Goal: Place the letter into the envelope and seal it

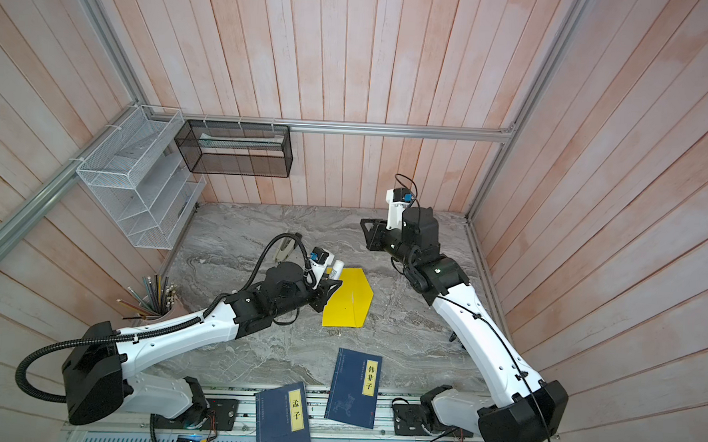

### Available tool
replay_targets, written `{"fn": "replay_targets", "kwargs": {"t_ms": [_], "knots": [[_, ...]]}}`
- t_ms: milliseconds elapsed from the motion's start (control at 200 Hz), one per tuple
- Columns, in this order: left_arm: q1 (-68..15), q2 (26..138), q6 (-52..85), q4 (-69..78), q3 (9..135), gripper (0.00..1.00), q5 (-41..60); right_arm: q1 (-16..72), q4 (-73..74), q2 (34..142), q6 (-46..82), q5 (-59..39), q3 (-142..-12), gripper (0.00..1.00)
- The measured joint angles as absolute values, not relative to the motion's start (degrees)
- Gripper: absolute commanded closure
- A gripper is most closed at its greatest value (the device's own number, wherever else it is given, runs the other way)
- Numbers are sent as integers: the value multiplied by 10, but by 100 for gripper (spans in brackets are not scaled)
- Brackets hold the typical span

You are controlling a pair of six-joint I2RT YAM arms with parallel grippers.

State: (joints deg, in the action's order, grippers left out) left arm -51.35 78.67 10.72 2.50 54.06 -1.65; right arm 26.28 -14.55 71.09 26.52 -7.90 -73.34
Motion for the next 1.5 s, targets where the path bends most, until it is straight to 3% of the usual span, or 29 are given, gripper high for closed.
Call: {"fn": "replay_targets", "kwargs": {"t_ms": [420, 630, 1190, 1501], "knots": [[-513, 749, 112, 17, 541, 100, -15, 212, -78, 671, 236, 23, -496, 100], [-514, 734, 116, 12, 541, 100, -12, 207, -22, 677, 235, 51, -438, 100], [-513, 729, 118, 4, 546, 100, -6, 196, 110, 832, 249, 81, -354, 100], [-513, 728, 118, -4, 551, 100, -7, 194, 165, 901, 253, 88, -332, 91]]}}
